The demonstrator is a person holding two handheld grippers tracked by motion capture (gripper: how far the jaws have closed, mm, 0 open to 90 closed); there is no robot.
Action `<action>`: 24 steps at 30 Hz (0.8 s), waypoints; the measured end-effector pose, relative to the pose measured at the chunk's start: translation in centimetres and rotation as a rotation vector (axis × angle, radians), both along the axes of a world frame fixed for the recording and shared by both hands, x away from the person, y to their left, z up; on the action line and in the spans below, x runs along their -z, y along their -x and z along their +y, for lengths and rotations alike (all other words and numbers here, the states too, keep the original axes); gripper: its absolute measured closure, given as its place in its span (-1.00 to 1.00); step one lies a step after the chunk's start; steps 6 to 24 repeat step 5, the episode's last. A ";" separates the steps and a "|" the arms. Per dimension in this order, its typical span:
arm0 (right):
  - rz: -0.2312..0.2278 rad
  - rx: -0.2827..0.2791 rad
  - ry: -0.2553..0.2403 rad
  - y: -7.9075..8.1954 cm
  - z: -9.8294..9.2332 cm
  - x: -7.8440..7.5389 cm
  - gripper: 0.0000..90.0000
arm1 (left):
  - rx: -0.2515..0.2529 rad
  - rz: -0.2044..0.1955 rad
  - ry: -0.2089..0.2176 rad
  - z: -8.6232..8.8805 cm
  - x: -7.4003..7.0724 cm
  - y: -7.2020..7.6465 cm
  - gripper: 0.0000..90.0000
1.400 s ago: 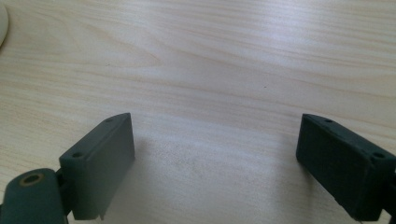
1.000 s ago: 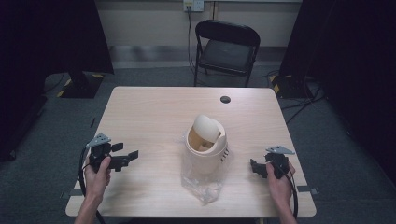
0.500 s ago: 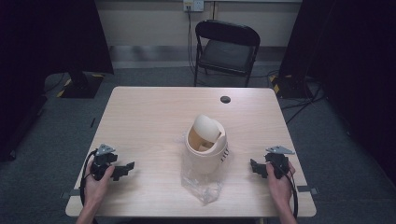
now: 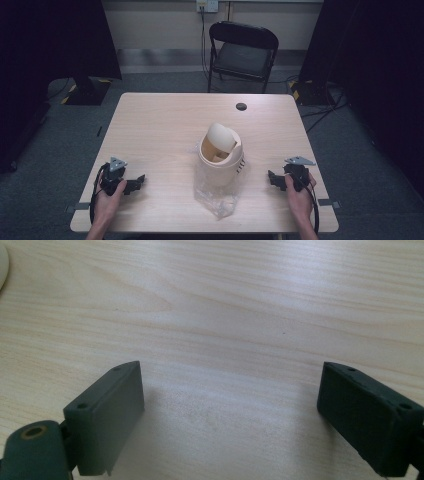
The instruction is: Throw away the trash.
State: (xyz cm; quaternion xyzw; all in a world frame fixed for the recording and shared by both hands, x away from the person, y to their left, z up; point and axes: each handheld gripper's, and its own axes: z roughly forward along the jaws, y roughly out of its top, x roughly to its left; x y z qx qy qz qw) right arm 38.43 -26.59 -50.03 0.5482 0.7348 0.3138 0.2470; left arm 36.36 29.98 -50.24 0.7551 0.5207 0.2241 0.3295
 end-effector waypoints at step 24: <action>0.000 0.000 0.000 0.0 0.0 0.0 -0.77 | -0.002 0.005 -0.003 -0.1 0.0 -0.2 -0.85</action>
